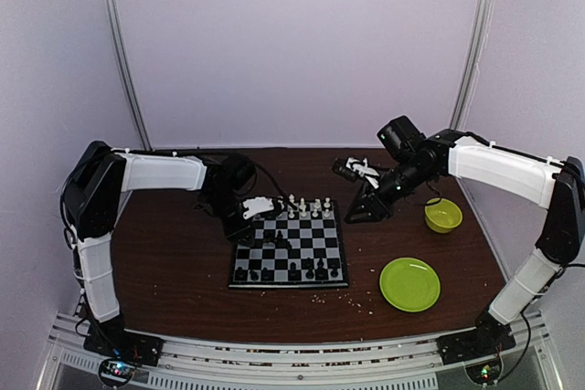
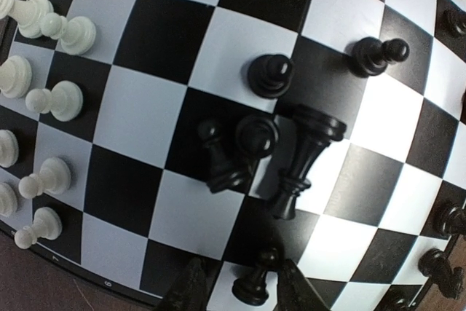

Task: Set up the chess pieces on the board
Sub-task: Adjust the pawn on the chessboard.

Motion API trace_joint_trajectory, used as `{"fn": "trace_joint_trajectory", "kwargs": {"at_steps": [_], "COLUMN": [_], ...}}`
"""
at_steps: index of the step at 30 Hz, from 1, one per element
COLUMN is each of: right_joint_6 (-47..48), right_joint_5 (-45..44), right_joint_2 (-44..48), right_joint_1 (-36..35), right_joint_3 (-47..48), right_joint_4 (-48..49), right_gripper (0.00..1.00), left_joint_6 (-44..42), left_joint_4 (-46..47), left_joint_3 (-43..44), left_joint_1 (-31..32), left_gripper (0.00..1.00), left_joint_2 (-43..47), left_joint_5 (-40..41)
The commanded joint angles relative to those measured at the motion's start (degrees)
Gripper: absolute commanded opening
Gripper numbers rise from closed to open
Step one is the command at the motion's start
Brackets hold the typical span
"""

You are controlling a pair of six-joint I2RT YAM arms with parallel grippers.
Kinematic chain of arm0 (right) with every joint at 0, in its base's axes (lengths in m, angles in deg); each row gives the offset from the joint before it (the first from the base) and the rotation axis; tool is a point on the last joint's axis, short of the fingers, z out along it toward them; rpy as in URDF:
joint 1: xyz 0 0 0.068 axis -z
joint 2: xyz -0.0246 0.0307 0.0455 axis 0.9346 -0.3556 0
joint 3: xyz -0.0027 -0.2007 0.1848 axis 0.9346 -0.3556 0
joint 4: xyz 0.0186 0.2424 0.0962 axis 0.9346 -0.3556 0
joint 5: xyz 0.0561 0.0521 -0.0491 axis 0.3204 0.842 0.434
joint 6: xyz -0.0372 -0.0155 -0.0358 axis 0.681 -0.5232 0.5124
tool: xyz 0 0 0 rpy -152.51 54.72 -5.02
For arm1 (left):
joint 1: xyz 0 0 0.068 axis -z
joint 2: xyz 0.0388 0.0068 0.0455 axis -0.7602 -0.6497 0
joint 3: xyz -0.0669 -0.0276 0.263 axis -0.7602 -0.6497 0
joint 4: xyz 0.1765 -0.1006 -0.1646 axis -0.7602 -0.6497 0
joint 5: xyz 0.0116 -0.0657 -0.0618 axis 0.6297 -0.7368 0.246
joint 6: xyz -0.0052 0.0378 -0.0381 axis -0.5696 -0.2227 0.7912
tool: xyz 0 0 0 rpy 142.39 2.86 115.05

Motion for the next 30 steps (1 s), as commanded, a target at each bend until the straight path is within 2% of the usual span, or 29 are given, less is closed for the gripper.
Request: {"fn": "trace_joint_trajectory", "kwargs": {"at_steps": [1, 9, 24, 30], "right_joint_6": [1.0, 1.1, 0.8, 0.4], "right_joint_5": [0.8, 0.8, 0.8, 1.2], "right_joint_2": [-0.4, 0.0, -0.7, -1.5], "right_joint_1": [0.1, 0.1, 0.2, 0.2], "right_joint_3": [1.5, 1.5, 1.5, 1.7], "right_joint_4": [-1.3, -1.5, -1.3, -1.3], "right_gripper": [0.32, 0.32, 0.31, 0.31], "left_joint_6": [-1.3, -2.3, -1.2, -1.4], "left_joint_4": [-0.3, -0.1, -0.5, -0.5], "left_joint_3": [-0.4, -3.0, -4.4, -5.3], "left_joint_1": [0.4, 2.1, 3.3, 3.3], "left_gripper": [0.34, 0.32, 0.19, 0.28], "left_joint_2": [-0.9, 0.7, 4.4, 5.5], "left_joint_5": [2.8, 5.2, 7.0, 7.4]}}
